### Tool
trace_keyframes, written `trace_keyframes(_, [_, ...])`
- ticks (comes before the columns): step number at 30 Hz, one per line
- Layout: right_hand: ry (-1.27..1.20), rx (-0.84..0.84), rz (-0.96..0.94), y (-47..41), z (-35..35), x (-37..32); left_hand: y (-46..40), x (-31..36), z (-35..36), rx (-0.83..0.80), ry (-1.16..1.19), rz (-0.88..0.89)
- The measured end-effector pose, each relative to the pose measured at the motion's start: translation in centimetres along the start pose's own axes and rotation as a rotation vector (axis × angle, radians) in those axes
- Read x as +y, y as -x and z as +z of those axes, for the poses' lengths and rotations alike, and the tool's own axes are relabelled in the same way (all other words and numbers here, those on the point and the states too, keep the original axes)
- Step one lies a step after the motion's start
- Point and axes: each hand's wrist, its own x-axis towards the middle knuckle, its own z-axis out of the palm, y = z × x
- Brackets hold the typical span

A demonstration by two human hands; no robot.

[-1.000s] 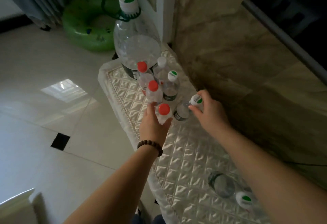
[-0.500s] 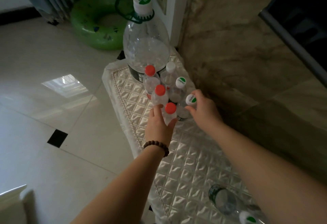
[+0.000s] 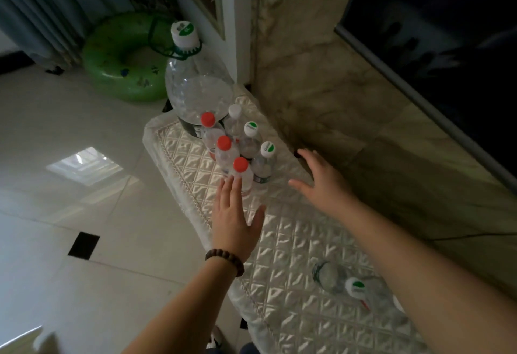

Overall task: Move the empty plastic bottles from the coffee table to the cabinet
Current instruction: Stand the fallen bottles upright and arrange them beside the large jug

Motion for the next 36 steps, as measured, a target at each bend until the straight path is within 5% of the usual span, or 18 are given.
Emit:
trace_keyframes(13, [-0.114, 0.193, 0.236, 16.8, -2.6, 11.1, 8.3, 6.9, 4.7, -0.69, -0.136, 0.361])
trace_keyframes(21, [-0.164, 0.19, 0.378, 23.1, -0.4, 14.6, 9.9, 7.8, 8.0, -0.75, -0.136, 0.258])
trace_keyframes(36, [-0.247, 0.158, 0.479, 22.2, 2.9, 14.8, 8.6, 7.2, 9.1, -0.609, 0.086, 0.057])
